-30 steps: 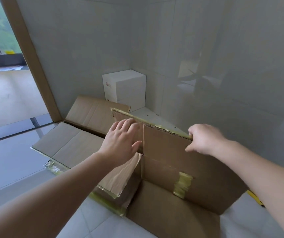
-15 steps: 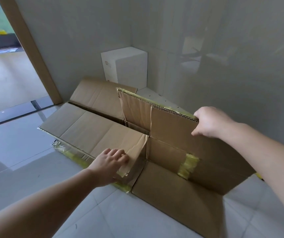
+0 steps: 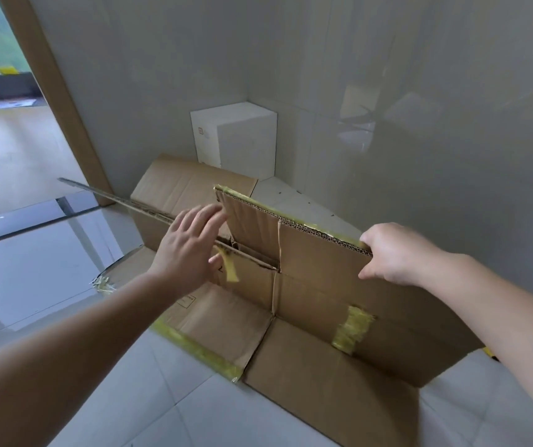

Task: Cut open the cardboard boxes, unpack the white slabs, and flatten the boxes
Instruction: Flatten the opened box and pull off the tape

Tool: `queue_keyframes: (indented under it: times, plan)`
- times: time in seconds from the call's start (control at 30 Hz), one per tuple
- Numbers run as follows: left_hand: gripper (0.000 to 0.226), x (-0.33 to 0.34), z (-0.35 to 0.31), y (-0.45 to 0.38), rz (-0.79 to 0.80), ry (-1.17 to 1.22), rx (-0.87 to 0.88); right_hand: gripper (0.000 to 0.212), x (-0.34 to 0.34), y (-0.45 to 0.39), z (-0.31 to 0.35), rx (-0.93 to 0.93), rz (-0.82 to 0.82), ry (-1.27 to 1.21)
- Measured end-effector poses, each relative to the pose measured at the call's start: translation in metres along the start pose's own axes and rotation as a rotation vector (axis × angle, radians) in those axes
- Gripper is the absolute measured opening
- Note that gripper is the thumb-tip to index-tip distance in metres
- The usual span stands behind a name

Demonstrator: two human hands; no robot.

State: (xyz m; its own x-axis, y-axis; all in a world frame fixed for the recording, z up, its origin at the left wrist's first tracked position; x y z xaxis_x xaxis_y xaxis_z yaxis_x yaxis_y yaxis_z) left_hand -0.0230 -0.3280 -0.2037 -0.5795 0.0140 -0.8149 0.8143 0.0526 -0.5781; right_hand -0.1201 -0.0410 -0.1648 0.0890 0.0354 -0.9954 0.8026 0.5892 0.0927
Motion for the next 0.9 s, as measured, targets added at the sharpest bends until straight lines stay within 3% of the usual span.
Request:
queue_keyframes:
  times: [0.07,0.13,0.3,0.37,0.5,0.7,0.9]
  plan:
    - [0.087,-0.006,-0.017,-0.027,0.026,0.017,0.036,0.040,0.001,0.002,0.002,-0.014,0.018,0.009]
    - [0.085,-0.006,-0.037,-0.050,0.102,0.034,0.113,0.041,0.001,0.005,0.005,-0.039,0.039,0.035]
    - [0.028,0.011,-0.056,-0.084,0.485,-0.033,0.054,0.034,0.000,0.012,0.011,-0.085,0.061,0.093]
    - [0.025,0.010,-0.060,-0.084,0.459,-0.057,0.089,0.021,-0.004,0.012,0.014,-0.112,0.034,0.042]
    - [0.029,0.002,-0.080,-0.077,0.376,-0.023,0.208,0.030,-0.015,0.003,0.038,-0.239,-0.117,0.018]
    - [0.024,-0.008,-0.120,-0.065,0.412,0.033,0.320,0.033,-0.008,-0.005,0.061,-0.365,-0.238,0.128]
    - [0.023,-0.015,-0.119,-0.059,0.674,0.315,0.240,0.042,-0.003,-0.003,0.057,-0.437,-0.182,0.085]
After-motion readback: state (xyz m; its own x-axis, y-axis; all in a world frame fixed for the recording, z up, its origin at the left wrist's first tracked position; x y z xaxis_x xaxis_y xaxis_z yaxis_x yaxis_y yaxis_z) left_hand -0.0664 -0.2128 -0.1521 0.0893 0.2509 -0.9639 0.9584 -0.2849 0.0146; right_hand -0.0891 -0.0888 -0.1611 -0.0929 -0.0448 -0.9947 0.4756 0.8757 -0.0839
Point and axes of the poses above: each hand's wrist, its own y-axis away from the middle knuckle, its own x-axis out of the palm, z = x × y, the point moved 5 cm from there along -y, towards the middle knuckle, and after that the axes turned 11 degrees about -x, right-handed, at the moved point
